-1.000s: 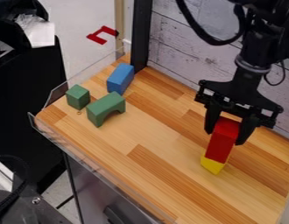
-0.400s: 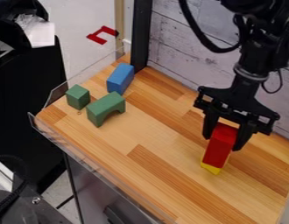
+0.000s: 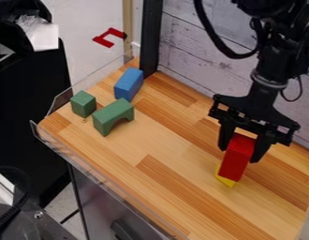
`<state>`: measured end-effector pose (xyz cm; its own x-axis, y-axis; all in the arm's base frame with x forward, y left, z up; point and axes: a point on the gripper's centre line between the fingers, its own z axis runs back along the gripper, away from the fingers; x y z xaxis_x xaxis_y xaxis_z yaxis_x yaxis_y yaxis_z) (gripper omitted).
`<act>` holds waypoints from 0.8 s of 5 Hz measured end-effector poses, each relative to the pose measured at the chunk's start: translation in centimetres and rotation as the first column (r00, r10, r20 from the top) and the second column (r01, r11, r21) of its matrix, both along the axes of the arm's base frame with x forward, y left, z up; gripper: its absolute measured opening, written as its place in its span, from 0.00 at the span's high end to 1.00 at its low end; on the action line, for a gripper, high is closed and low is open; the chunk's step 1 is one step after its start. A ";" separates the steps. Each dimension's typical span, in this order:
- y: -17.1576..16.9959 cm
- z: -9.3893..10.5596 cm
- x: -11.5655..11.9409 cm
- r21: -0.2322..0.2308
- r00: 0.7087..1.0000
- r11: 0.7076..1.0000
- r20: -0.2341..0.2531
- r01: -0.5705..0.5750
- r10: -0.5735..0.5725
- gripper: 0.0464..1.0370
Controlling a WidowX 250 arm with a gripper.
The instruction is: Take the red block to put it on top of the yellow cube
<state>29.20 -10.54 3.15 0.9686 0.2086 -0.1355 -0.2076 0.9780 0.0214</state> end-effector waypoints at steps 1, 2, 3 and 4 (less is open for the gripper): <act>-0.2 0.1 0.5 -0.003 1.000 1.000 0.007 -0.004 0.004 0.39; -0.4 -0.2 0.5 -0.018 1.000 1.000 -0.001 -0.014 0.014 0.09; 0.0 -0.2 0.7 -0.029 0.999 0.999 0.005 -0.038 0.038 0.03; 0.3 -0.3 0.8 -0.043 0.998 0.997 0.003 -0.065 0.065 0.04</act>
<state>30.03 -10.29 2.82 0.9538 0.2652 -0.1413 -0.2707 0.9624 -0.0210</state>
